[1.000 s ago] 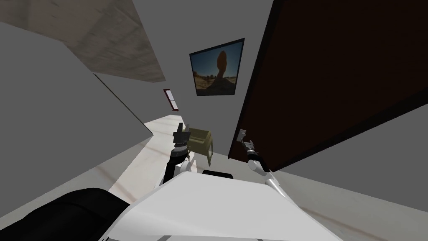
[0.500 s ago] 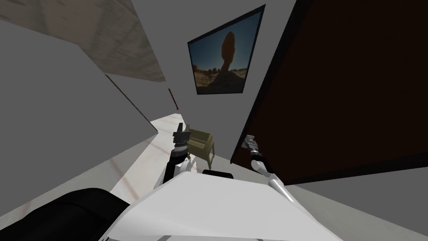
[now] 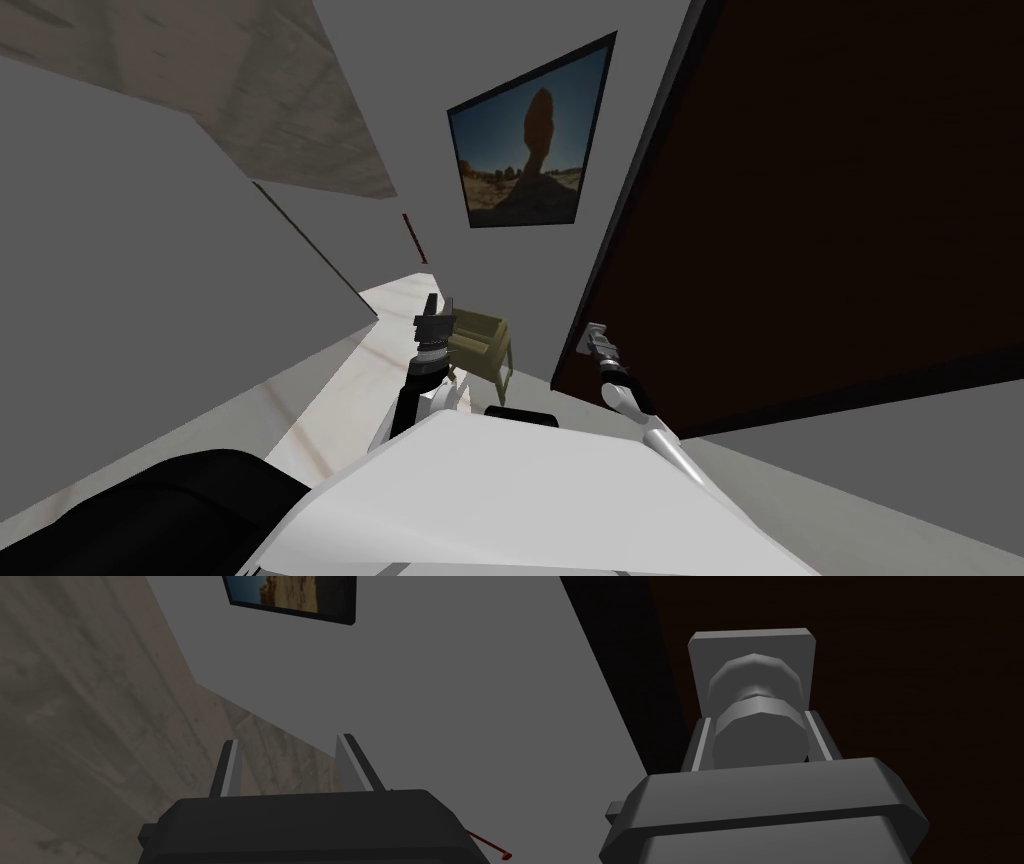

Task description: Pull the door open

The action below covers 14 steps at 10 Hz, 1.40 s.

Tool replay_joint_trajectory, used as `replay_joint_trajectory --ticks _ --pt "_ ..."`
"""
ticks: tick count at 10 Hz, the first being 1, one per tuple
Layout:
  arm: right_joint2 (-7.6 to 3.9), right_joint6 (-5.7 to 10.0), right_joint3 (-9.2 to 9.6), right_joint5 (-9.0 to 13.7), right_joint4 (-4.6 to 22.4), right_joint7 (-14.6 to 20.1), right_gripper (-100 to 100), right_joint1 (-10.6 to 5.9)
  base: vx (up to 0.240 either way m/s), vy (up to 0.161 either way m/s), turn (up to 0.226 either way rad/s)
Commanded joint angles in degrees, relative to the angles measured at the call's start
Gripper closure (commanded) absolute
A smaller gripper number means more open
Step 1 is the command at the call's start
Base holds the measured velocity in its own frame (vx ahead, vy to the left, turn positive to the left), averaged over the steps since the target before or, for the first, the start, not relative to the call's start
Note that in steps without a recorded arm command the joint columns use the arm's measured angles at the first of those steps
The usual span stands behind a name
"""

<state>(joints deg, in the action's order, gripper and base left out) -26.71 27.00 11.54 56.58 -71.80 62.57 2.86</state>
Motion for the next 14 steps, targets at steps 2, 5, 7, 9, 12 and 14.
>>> replay_joint_trajectory --ticks 2,5,7,9,12,14 --pt "-0.98 0.32 0.83 0.1 -0.5 1.0 100 0.47 -0.061 -0.033 0.055" --pt "-2.82 0.93 2.36 0.2 -1.5 2.8 100 1.31 -0.203 -0.070 0.141" --pt "-4.51 1.50 3.79 0.3 -2.4 4.5 100 2.08 -0.204 -0.080 0.155" --pt "-6.39 2.13 5.36 0.5 -3.4 6.4 100 2.94 -0.238 -0.091 0.182" --pt "-7.01 2.16 6.03 0.5 -3.8 7.0 100 3.43 -0.172 -0.049 0.087" --pt "-8.60 3.10 7.66 0.3 -4.6 8.4 100 4.26 -0.197 -0.058 0.138"
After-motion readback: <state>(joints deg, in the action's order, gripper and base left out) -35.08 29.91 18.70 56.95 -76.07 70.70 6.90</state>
